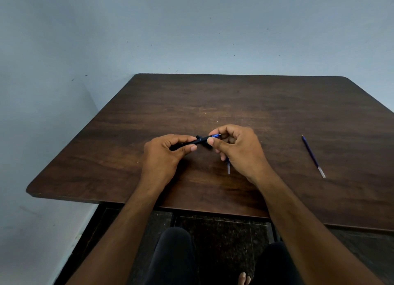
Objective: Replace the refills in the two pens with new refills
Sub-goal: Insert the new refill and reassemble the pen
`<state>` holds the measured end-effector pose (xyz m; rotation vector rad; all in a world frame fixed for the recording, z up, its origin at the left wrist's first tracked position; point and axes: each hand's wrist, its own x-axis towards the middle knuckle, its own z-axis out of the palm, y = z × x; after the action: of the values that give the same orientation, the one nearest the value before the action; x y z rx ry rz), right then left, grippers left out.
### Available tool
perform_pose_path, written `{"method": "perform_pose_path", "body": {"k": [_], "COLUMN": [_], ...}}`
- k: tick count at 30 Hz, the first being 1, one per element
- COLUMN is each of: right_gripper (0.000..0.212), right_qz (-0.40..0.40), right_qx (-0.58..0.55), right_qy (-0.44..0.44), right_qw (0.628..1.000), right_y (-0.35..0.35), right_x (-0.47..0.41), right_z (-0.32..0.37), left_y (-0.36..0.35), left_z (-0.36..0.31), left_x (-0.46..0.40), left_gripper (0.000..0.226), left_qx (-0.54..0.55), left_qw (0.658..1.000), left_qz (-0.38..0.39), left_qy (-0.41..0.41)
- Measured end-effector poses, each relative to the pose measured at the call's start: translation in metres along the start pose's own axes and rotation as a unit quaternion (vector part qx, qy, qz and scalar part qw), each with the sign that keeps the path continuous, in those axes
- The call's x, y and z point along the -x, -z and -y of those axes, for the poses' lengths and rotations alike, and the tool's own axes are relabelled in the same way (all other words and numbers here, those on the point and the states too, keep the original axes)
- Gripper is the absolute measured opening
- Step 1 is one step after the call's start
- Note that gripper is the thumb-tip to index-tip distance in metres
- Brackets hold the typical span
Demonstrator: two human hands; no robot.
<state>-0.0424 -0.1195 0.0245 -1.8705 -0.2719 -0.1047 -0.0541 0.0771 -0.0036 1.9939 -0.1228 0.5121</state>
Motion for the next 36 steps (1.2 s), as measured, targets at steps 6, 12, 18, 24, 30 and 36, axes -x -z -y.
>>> {"method": "perform_pose_path", "body": {"k": [6,12,18,24,30,36], "right_gripper": [0.012,0.007,0.004,0.005,0.004,0.009], "right_qz": [0.001,-0.012,-0.011,-0.011,-0.013,-0.024], "right_qx": [-0.032,-0.036,-0.056,-0.055,-0.058,-0.068], "right_qy": [-0.001,-0.01,-0.014,-0.019,-0.03,-0.035], "right_qw": [0.999,0.999,0.998,0.998,0.998,0.997], "right_y": [0.0004,0.0008,-0.0002,-0.0003,-0.0002,-0.0013], "right_x": [-0.0005,-0.0021,-0.0029,-0.0029,-0.0038,-0.0044], "right_z": [-0.0003,-0.0021,-0.0022,-0.0028,-0.0018,-0.0005], "left_y": [0.0002,0.0,0.0007,0.0017,0.002,-0.0007], "left_z": [-0.0015,-0.0029,-0.0033,-0.004,-0.0046,-0.0058], "left_x": [0.0001,0.0001,0.0002,0.0001,0.0004,0.0002], "left_gripper": [0.028,0.026,0.027,0.026,0.028,0.032], "left_qx": [-0.004,-0.003,0.011,0.009,0.0,-0.002], "left_qw": [1.0,1.0,0.999,0.999,0.999,0.999], "left_qz": [-0.008,-0.011,-0.019,-0.017,-0.023,-0.031], "left_qy": [0.016,0.023,0.027,0.032,0.022,0.01]}}
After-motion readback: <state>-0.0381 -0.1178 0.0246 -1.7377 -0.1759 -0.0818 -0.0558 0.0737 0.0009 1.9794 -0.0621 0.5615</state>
